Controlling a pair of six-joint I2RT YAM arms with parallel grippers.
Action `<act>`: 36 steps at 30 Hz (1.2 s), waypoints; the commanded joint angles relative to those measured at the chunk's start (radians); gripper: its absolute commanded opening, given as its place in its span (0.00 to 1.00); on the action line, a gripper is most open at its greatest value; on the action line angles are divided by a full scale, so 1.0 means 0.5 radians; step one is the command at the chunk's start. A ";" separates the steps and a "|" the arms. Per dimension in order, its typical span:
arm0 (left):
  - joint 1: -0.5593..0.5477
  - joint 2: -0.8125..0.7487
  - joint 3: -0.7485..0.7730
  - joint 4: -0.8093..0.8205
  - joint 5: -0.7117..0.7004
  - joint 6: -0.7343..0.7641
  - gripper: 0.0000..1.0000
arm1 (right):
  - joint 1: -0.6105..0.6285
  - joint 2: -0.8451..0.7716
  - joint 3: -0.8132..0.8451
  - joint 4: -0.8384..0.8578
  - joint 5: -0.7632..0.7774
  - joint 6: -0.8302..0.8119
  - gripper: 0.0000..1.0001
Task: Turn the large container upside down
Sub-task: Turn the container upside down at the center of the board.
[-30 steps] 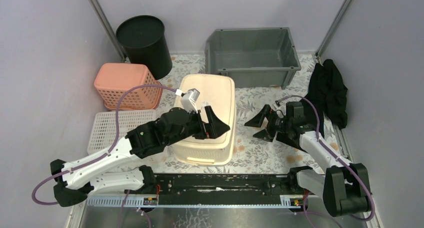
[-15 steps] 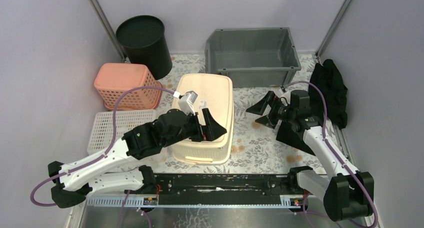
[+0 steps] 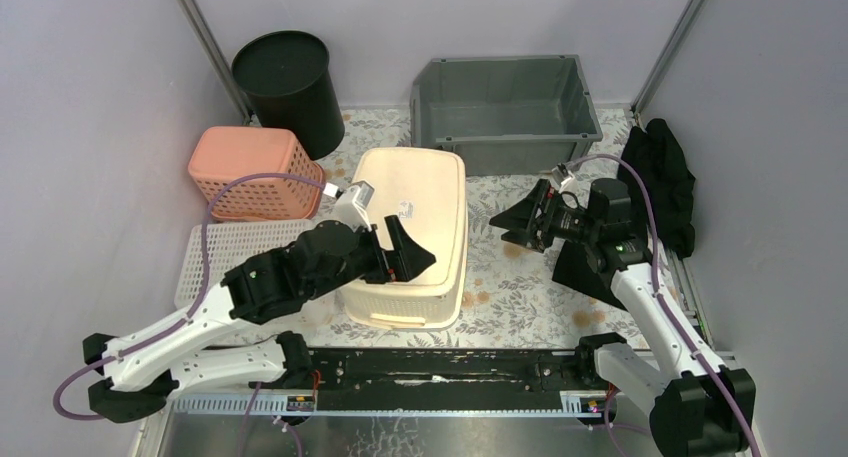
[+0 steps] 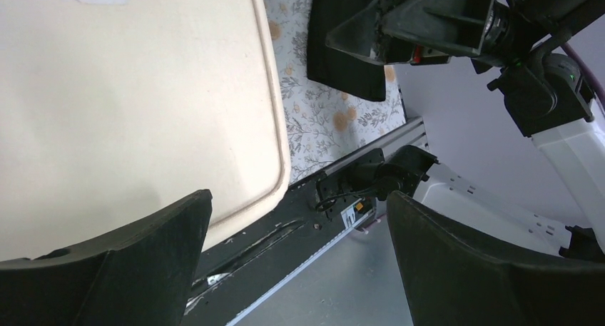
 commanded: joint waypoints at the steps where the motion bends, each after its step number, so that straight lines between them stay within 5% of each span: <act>1: -0.001 -0.065 0.114 -0.151 -0.168 0.032 1.00 | 0.038 -0.048 0.135 0.162 -0.185 0.072 1.00; 11: 0.000 -0.118 0.195 -0.389 -0.321 0.017 1.00 | 0.195 0.036 0.344 0.078 -0.084 0.049 0.96; 20: -0.001 -0.201 0.123 -0.439 -0.366 -0.047 1.00 | 0.487 0.253 0.636 -0.052 0.139 -0.055 0.69; 36: 0.000 -0.228 0.084 -0.530 -0.441 -0.070 1.00 | 0.790 0.637 0.989 -0.376 0.512 -0.344 0.69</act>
